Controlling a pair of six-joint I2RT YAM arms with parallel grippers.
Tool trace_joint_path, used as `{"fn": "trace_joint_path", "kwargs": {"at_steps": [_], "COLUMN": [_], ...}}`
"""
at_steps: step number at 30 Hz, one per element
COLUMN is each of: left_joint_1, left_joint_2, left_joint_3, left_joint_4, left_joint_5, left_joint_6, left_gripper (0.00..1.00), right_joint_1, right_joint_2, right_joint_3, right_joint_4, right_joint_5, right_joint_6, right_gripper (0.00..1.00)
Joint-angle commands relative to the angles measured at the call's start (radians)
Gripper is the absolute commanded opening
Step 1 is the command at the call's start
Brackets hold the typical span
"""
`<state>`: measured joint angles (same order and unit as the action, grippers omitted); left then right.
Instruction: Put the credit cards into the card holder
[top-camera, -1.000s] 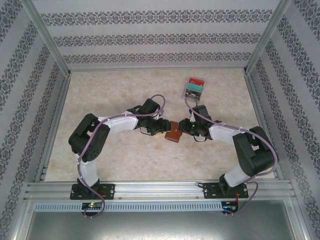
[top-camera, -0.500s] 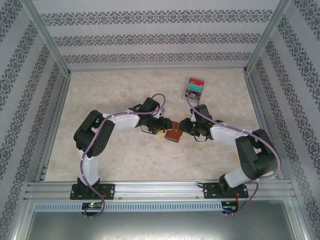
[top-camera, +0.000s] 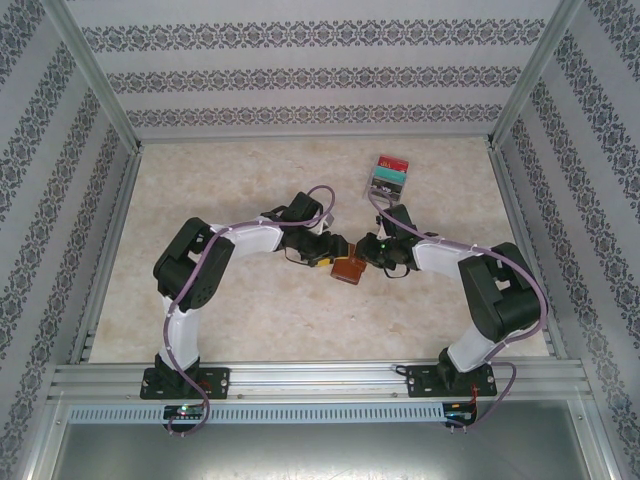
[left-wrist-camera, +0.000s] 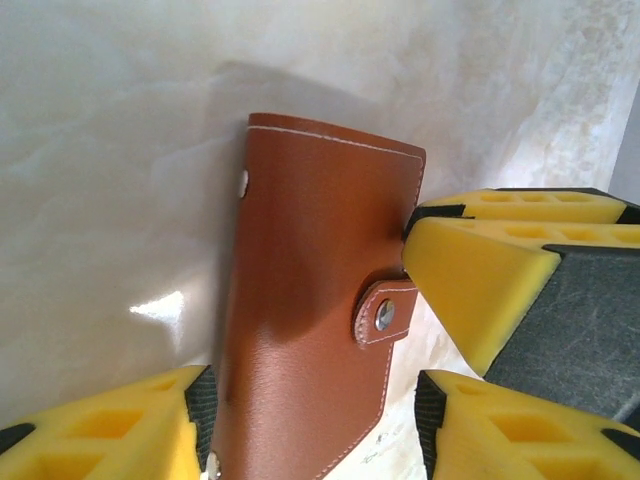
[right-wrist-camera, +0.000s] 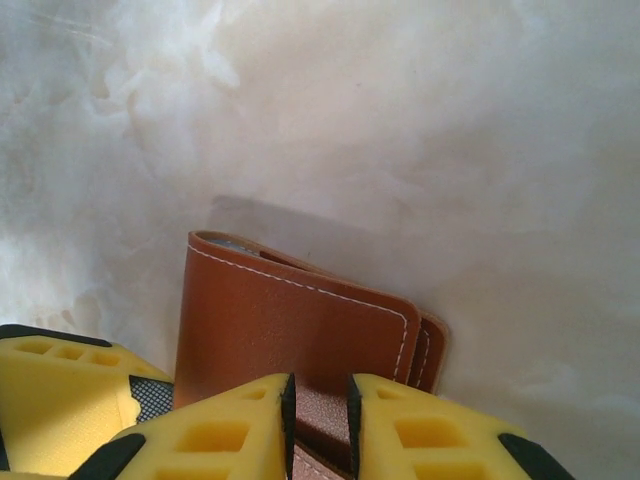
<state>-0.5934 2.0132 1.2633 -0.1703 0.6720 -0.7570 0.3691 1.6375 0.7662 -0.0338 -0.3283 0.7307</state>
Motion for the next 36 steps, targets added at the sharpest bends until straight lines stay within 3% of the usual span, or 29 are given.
{"fn": "trace_joint_path", "kwargs": {"at_steps": [1,8,27,31,33,36], "left_joint_1": [0.011,0.01,0.01,0.01,0.01,0.01], "left_joint_2": [0.018,0.031,0.004,-0.001,-0.009,-0.014], "left_joint_3": [0.025,0.02,-0.066,-0.081,-0.089,-0.09], "left_joint_4": [-0.061,-0.01,0.215,0.233,0.219,0.184], "left_joint_5": [-0.032,0.04,0.108,0.091,0.062,0.037], "left_joint_6": [0.037,0.027,-0.101,-0.118,-0.116,-0.101], "left_gripper": [0.6,0.5,0.0,0.01,0.15,0.21], "right_joint_1": [0.008,0.011,0.011,0.013,0.015,0.019], "right_joint_2": [0.021,0.025,-0.027,-0.056,-0.058,-0.059], "right_joint_3": [0.016,0.001,0.026,0.043,0.048,0.042], "right_joint_4": [-0.033,-0.037,-0.083,-0.121,-0.146,-0.161], "right_joint_5": [0.016,0.03,0.031,0.053,0.072,0.094], "right_joint_6": [0.0,-0.004,-0.029,-0.052,-0.059,-0.063], "right_gripper": [0.22,0.22,0.27,0.28,0.28,0.28]}}
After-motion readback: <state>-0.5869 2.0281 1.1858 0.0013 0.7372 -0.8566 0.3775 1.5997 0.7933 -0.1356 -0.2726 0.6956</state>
